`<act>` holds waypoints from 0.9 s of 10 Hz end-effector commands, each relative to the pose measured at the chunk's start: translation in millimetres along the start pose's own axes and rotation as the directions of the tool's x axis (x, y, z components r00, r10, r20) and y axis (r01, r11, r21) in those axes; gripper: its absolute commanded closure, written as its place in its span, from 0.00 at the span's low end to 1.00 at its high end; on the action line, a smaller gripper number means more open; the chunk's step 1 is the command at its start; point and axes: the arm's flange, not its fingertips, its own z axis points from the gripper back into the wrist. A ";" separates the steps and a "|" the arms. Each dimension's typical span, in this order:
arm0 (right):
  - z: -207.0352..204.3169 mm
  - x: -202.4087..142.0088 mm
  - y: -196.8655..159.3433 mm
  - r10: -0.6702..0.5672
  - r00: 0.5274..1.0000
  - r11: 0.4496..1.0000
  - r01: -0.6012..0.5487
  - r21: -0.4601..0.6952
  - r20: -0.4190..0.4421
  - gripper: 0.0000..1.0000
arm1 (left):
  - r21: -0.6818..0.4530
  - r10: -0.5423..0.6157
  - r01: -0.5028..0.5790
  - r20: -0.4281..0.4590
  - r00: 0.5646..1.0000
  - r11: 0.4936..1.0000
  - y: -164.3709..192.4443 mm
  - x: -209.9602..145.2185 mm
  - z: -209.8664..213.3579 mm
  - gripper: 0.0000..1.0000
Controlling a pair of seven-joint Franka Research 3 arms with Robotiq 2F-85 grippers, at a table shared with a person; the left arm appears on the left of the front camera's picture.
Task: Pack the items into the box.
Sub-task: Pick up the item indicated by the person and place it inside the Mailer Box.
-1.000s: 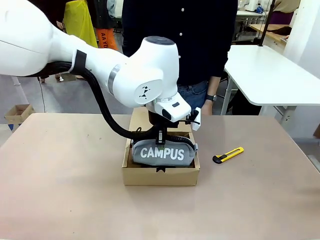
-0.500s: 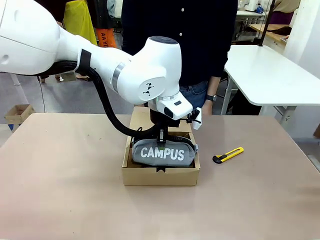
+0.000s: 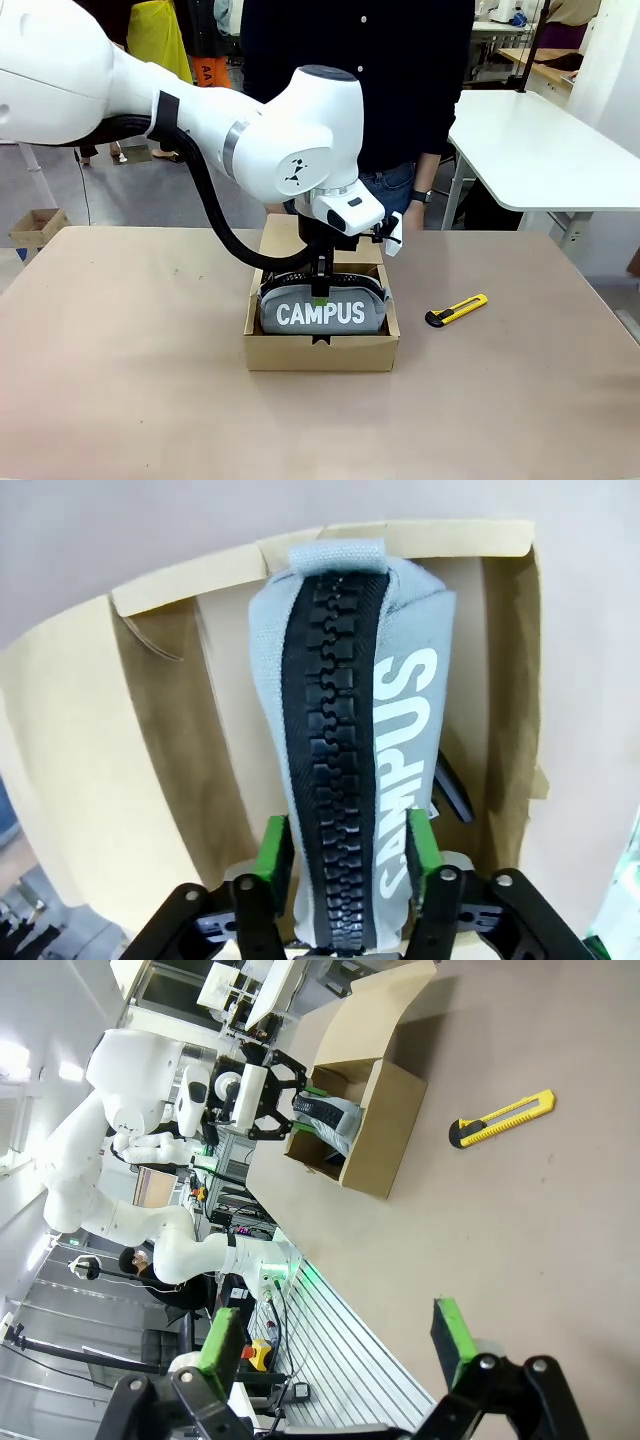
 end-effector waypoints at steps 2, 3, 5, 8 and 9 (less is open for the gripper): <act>0.9 -1.4 -0.8 0.028 1.000 1.000 -0.028 0.002 0.001 0.00 | 0.036 0.031 -0.031 0.014 0.999 0.999 -15.2 -15.3 15.2 0.00; 0.9 -1.4 -0.8 0.028 1.000 1.000 -0.028 0.002 0.001 0.00 | 0.040 0.036 -0.037 0.019 0.999 0.999 -16.7 -18.5 16.8 0.00; 0.9 -1.4 -0.8 0.028 1.000 1.000 -0.028 0.002 0.001 0.00 | 0.050 0.059 -0.062 0.053 0.997 0.997 -21.0 -32.0 23.6 0.00; 0.9 -1.4 -0.8 0.028 1.000 1.000 -0.028 0.002 0.001 0.00 | 0.021 0.147 -0.158 0.267 0.952 0.987 -37.7 -104.6 57.3 0.00; 0.9 -1.4 -0.8 0.028 1.000 1.000 -0.028 0.002 0.001 0.00 | -0.075 0.215 -0.202 0.422 0.881 0.976 -41.6 -142.5 68.3 0.00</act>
